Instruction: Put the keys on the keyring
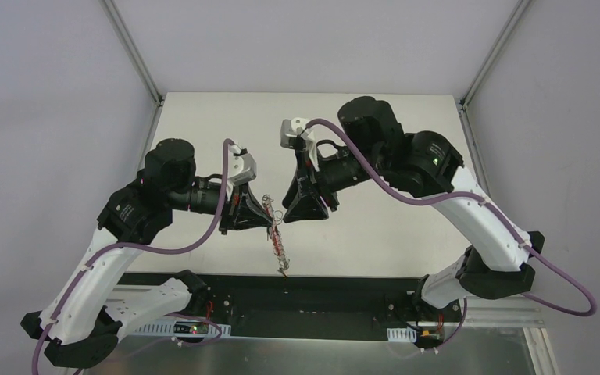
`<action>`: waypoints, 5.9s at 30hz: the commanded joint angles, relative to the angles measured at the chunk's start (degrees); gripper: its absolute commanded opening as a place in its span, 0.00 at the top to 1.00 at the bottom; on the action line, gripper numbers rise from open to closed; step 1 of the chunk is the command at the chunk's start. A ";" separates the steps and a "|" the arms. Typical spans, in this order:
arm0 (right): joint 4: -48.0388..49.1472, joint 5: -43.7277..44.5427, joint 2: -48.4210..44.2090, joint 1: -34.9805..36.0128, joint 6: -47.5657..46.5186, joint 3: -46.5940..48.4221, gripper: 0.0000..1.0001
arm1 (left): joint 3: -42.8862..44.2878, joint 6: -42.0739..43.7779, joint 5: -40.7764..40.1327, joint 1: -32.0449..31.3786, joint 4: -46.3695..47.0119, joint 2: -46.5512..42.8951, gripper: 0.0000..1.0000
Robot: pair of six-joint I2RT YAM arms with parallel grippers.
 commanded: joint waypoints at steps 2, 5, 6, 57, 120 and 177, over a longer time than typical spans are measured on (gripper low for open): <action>2.84 -6.23 1.21 -0.31 1.85 1.15 0.61 | 1.87 3.06 0.42 -0.75 0.96 -1.16 1.00; 4.46 -6.47 1.52 -0.35 2.39 0.46 0.61 | 2.36 3.38 1.15 -0.88 0.96 -1.55 1.00; 4.88 -6.70 1.80 -0.34 2.62 0.51 0.61 | 2.61 3.36 1.23 -0.89 0.97 -1.62 1.00; 4.90 -4.77 6.92 0.35 0.84 -2.18 0.77 | 2.87 5.64 -5.54 -0.97 1.31 -4.01 1.00; 42.46 4.02 -24.02 3.88 13.99 -30.18 1.00 | 3.34 -3.10 15.58 -0.97 37.30 -2.37 0.59; 45.86 -0.10 -18.93 3.78 19.05 -25.86 1.00 | -3.45 -6.54 20.78 -1.15 48.89 -4.54 1.00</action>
